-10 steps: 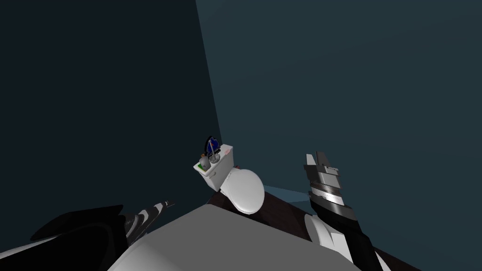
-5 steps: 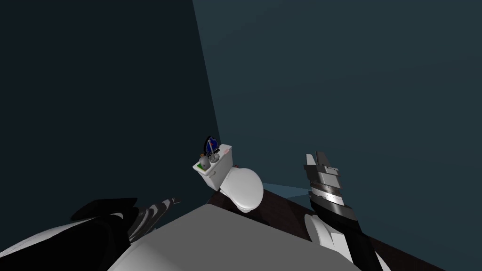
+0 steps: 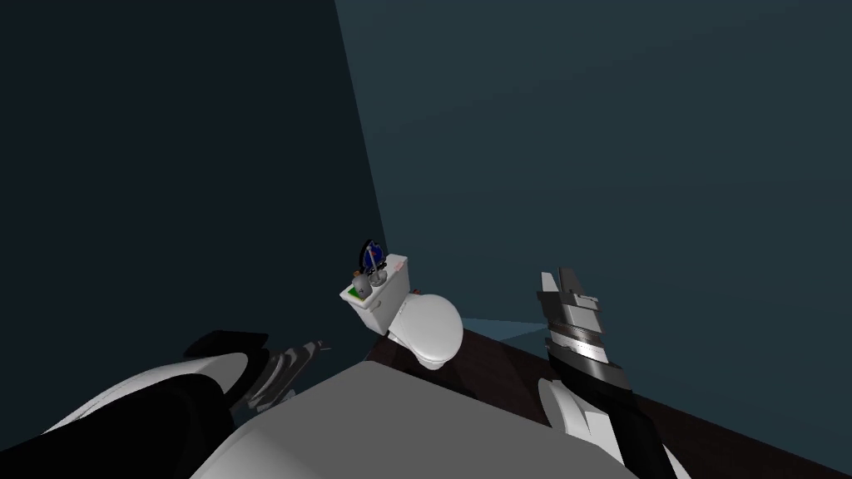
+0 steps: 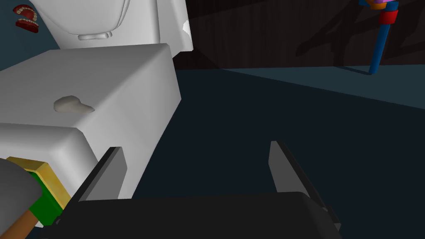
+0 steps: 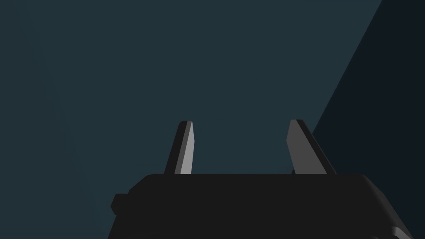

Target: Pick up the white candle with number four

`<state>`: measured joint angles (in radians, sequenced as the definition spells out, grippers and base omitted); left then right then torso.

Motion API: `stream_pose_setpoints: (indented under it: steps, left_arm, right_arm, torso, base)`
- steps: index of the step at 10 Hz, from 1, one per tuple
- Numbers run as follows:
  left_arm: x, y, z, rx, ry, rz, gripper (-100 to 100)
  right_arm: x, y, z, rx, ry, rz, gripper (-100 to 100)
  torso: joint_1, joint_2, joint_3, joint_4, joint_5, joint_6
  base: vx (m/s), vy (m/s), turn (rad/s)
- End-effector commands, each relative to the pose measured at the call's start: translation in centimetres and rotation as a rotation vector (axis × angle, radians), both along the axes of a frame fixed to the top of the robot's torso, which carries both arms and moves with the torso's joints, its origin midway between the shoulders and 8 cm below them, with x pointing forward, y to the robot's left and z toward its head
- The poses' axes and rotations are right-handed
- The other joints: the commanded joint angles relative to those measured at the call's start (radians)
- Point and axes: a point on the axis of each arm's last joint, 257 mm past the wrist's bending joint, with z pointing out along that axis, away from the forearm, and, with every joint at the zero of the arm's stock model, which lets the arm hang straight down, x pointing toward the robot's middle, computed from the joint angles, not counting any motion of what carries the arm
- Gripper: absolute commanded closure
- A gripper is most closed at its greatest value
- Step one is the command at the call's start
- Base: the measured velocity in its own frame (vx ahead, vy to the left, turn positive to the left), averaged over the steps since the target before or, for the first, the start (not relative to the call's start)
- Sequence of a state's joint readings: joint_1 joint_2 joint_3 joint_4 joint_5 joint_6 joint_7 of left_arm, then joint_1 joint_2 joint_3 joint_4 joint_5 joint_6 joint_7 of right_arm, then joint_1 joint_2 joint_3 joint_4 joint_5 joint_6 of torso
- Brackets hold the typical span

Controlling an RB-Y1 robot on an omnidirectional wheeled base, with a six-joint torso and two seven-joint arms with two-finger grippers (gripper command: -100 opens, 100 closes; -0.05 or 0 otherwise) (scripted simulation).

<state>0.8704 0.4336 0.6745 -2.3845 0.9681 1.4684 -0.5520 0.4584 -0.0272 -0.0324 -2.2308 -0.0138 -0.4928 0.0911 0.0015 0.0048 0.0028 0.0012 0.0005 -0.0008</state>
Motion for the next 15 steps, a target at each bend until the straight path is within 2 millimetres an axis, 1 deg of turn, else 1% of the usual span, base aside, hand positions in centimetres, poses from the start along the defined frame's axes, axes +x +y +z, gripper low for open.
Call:
stream_pose_setpoints:
  steps: [1,6,7,10,13,14,15]
  left_arm:
    - [1.0,-0.4,-0.3,-0.021,0.006,-0.008,-100]
    - [4.5,-0.8,-0.3,-0.052,0.020,-0.060,-100]
    - [4.9,-0.8,-0.2,-0.051,0.011,-0.064,-100]
    - [7.4,-0.3,0.2,-0.043,0.016,-0.108,-100]
    - [9.9,0.2,1.1,-0.026,-0.001,-0.147,-100]
    - [10.5,0.6,1.3,-0.016,0.007,-0.161,-100]
    - [11.1,0.5,1.6,-0.015,-0.006,-0.166,-100]
  right_arm:
    - [0.0,0.0,0.0,0.000,0.000,0.000,0]
    - [0.0,0.0,0.0,0.000,0.000,0.000,0]
    - [0.0,0.0,0.0,0.000,0.000,0.000,0]
    - [0.0,0.0,0.0,0.000,0.000,0.000,0]
    - [0.0,0.0,0.0,0.000,0.000,0.000,0]
    - [0.0,0.0,0.0,0.000,0.000,0.000,0]
    - [0.0,0.0,0.0,0.000,0.000,0.000,0]
  torso:
    - [0.000,0.000,0.000,0.000,0.000,0.000]
    - [0.001,-0.001,-0.001,0.000,0.000,0.000]
    - [0.000,-0.002,-0.001,0.000,0.000,0.000]
    - [-0.001,-0.003,-0.002,-0.001,0.000,0.000]
    - [0.000,-0.003,-0.002,-0.001,0.000,-0.001]
    - [-0.001,-0.004,-0.002,-0.001,0.000,0.000]
    - [-0.001,-0.004,-0.002,-0.001,0.000,0.000]
  base:
    - [-0.076,0.018,-0.093]
    - [-0.062,0.021,-0.123]
    - [-0.036,0.009,-0.034]
    - [-0.037,0.008,-0.124]
    - [-0.025,0.010,-0.092]
    - [-0.018,0.009,-0.130]
    - [-0.011,0.010,-0.069]
